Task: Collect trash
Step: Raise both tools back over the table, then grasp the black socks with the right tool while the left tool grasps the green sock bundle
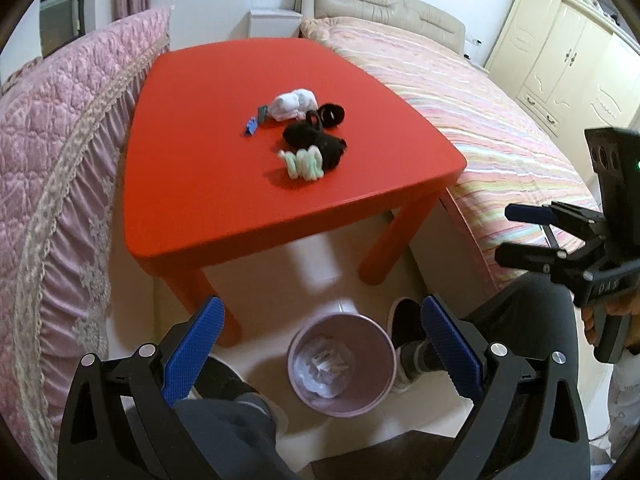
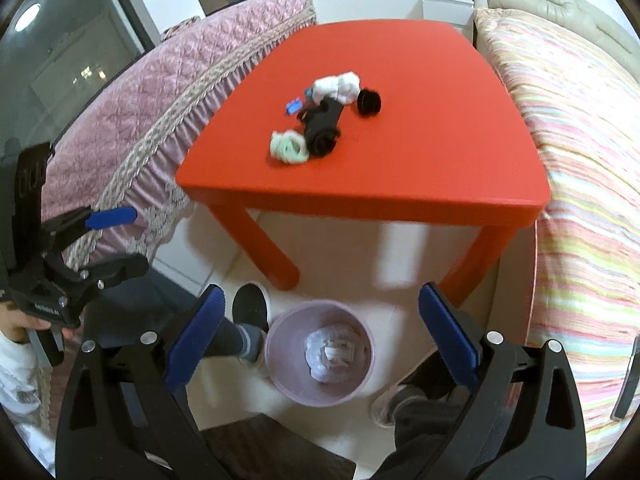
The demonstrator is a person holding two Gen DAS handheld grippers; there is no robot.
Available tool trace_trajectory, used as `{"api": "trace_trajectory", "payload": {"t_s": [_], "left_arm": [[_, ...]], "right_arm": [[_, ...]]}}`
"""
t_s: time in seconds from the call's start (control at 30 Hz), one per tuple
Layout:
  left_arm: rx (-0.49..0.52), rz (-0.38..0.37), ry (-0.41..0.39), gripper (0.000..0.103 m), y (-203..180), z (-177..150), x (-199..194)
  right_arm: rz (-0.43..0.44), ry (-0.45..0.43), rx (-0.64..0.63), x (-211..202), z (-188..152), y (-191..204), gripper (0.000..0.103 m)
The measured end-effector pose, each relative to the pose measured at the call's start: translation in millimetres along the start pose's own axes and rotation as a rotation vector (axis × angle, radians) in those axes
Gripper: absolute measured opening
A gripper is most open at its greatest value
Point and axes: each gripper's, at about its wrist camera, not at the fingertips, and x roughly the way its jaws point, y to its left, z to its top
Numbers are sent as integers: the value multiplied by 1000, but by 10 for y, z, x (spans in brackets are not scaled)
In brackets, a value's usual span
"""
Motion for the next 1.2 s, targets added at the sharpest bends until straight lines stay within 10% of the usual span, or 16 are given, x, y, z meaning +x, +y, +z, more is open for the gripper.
{"api": "trace_trajectory", "payload": {"t_s": [1.2], "left_arm": [[-57,-54,67,95,289,919,934]], "right_arm": [[28,187,61,1318,1701,-201,96]]}}
